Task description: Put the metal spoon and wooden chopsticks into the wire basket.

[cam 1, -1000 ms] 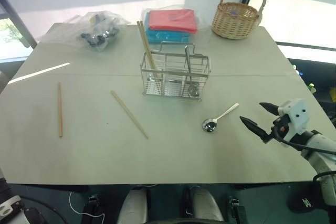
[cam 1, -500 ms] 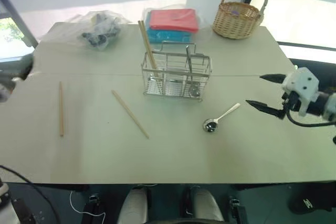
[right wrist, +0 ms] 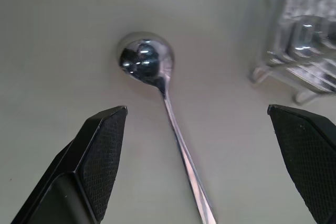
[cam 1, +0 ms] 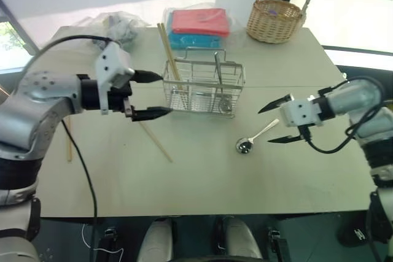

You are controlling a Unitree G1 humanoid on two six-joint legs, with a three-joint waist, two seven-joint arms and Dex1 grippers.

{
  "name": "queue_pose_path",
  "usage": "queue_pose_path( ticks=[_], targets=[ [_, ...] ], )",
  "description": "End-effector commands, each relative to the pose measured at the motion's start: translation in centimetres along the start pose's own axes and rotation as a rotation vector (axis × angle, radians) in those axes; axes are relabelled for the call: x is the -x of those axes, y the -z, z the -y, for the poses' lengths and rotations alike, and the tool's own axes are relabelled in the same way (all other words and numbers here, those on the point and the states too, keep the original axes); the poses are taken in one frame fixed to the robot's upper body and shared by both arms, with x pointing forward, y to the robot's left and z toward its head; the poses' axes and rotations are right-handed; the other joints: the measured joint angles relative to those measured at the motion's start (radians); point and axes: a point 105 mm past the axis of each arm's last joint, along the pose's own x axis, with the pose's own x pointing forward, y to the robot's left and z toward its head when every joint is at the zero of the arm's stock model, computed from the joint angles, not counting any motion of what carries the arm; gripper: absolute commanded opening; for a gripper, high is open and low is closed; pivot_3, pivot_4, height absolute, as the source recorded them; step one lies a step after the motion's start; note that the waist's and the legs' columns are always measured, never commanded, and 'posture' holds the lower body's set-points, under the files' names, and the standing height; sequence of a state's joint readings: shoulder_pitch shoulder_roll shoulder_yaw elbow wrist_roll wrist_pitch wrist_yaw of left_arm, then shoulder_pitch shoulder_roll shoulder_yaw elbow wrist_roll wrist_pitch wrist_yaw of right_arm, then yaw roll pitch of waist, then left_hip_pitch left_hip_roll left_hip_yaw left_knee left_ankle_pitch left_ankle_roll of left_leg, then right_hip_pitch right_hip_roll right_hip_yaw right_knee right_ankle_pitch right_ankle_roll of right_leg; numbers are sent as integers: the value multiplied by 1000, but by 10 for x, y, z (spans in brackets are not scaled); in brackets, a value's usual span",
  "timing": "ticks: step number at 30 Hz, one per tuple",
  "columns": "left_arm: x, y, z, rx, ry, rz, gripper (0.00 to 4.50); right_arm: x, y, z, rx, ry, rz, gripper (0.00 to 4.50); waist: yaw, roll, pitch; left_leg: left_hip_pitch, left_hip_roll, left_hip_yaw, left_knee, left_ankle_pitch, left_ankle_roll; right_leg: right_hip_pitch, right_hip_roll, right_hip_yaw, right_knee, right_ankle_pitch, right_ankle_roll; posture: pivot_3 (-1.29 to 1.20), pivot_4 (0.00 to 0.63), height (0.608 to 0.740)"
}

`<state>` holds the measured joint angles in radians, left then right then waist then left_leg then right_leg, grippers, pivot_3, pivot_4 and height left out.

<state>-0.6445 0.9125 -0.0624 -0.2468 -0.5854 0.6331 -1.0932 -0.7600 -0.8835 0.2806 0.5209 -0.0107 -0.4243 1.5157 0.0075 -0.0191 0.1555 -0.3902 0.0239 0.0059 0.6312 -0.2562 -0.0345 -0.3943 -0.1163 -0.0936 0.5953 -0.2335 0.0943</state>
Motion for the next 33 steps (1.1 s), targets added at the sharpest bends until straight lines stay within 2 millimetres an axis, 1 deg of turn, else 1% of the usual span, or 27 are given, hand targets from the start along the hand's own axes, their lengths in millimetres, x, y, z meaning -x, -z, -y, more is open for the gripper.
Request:
queue_pose_path(
  ticks=[1, 5, 11, 17, 20, 22, 23, 25, 26, 27, 28, 31, 33],
  targets=[
    [-7, 3, 6, -14, 87, -24, 4467, -2, 3, 6, 43, -40, -31, 4440, 0, 0, 0, 0, 0, 0, 0, 0, 0, 0, 0, 0, 0, 0, 0, 0, 150, 703],
    [-12, 8, 15, 6, 156, -41, 4467, -10, 7, 8, 14, -82, -28, 4440, -1, 0, 1, 0, 0, 0, 0, 0, 0, 0, 0, 0, 0, 0, 0, 0, 150, 703],
    [-16, 6, 14, 7, 144, -23, 4467, -20, 10, 15, -11, -128, -41, 4440, -1, 0, 1, 0, 0, 0, 1, 0, 0, 0, 0, 1, 1, 0, 0, 0, 150, 703],
    [-15, 4, 18, 22, 150, -20, 4467, -33, 13, 8, -3, -198, -57, 4440, -2, 0, 1, 0, 0, -1, 1, 0, 0, 1, 0, 1, 2, 0, 0, 0, 150, 703],
    [-14, 3, 19, 28, 148, -20, 4500, -37, 14, 3, -12, -227, -45, 3679, -4, 0, 1, 1, 0, -1, 1, 0, 0, 1, 0, 1, 2, 0, 0, 0, 150, 703],
    [-13, 1, 20, 29, 147, -18, 4500, -39, 13, 1, -19, -227, -30, 2648, -5, 0, 1, 1, 0, -1, 1, 0, 0, 2, 1, 1, 2, 0, 0, 0, 150, 703],
    [-13, 1, 20, 29, 145, -17, 4500, -40, 12, 1, -24, -227, -22, 2211, -6, 0, 1, 1, 0, -1, 1, 0, 0, 2, 1, 1, 2, 0, 0, 0, 150, 703],
    [-13, 0, 19, 28, 139, -14, 4500, -40, 11, 0, -28, -225, -11, 1122, -10, 0, 1, 2, 0, -1, 1, 0, -1, 2, 1, 1, 2, 0, 0, 0, 150, 703],
    [-13, -1, 18, 27, 136, -13, 4500, -40, 11, 0, -27, -225, -8, 501, -12, 0, 1, 2, 0, -1, 1, 0, -1, 2, 1, 1, 2, 0, 0, 0, 150, 703],
    [-13, -1, 18, 27, 133, -12, 4500, -40, 11, -1, -28, -224, -6, 123, -13, 0, 1, 2, 0, -2, 1, 1, -1, 3, 1, 1, 3, 0, 0, 0, 150, 703],
    [-13, -1, 17, 27, 131, -11, 4500, -40, 12, -2, -29, -224, -5, 49, -15, 0, 1, 2, 0, -2, 1, 1, -1, 3, 1, 1, 3, 0, 0, 0, 150, 703],
    [-13, -2, 15, 22, 128, -10, 4500, -39, 13, -4, -28, -215, -1, 49, -18, 0, 1, 2, 0, -2, 1, 1, -1, 3, 1, 1, 3, 0, 0, 0, 150, 703],
    [-13, -2, 15, 19, 126, -8, 4500, -39, 14, -1, -16, -171, -6, 49, -18, 0, 1, 2, 0, -2, 1, 1, -1, 3, 1, 1, 3, 0, 0, 0, 150, 703]
  ],
)
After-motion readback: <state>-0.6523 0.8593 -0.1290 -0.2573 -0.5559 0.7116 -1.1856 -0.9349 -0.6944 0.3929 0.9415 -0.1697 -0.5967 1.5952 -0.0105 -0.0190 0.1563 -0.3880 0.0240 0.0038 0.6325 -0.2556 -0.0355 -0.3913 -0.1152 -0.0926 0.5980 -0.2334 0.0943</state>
